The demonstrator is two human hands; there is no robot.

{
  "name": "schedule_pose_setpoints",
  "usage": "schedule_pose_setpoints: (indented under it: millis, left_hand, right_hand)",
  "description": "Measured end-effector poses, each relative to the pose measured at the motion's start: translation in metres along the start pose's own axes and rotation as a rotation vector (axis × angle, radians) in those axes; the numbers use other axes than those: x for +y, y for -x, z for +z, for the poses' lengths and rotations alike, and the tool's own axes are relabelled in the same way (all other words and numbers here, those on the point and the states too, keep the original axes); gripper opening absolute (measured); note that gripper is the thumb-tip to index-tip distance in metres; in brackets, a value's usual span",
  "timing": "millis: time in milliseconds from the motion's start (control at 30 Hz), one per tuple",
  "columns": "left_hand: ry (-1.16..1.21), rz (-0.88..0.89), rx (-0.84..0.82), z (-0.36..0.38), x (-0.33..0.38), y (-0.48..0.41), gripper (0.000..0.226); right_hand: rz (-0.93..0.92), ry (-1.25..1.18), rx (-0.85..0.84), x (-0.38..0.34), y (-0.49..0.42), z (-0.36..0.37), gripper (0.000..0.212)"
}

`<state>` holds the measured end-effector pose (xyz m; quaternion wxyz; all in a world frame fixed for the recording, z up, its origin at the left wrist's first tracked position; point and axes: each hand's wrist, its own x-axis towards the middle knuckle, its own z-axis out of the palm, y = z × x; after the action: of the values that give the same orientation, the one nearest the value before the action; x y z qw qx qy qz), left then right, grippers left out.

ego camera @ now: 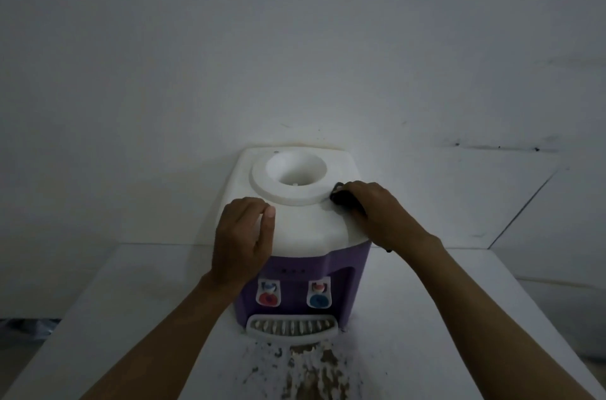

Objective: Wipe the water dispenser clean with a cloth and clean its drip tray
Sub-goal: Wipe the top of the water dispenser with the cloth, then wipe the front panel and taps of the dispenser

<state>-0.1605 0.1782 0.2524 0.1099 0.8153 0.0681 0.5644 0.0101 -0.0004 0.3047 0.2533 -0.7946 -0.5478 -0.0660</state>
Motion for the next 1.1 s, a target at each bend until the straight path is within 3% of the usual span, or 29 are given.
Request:
schedule_pose_setpoints:
  millis: [200, 400, 633, 700, 833, 1100]
  left_hand:
    - [0.125, -0.099, -0.01, -0.013, -0.001, 0.027, 0.021]
    - [0.221, -0.208, 0.047, -0.021, -0.004, 0.035, 0.018]
    - [0.223, -0.311, 0.113, -0.031, -0.011, 0.045, 0.024]
    - [0.22, -0.333, 0.147, -0.032, -0.013, 0.047, 0.035]
    - [0.23, -0.354, 0.172, -0.035, -0.017, 0.051, 0.049]
    - [0.305, -0.243, 0.1, -0.033, -0.015, 0.049, 0.048]
  right_hand:
    - [-0.084, 0.007, 0.079, -0.042, 0.013, 0.022, 0.026]
    - [-0.177, -0.035, 0.15, -0.081, -0.002, 0.054, 0.03]
    - [-0.282, 0.041, 0.034, -0.111, -0.046, 0.081, 0.021]
    - [-0.346, 0.069, -0.028, -0.116, -0.052, 0.082, 0.019]
    - [-0.505, 0.114, -0.098, -0.114, -0.048, 0.073, 0.032]
    - [-0.705, 0.319, -0.17, -0.094, -0.023, 0.071, 0.035]
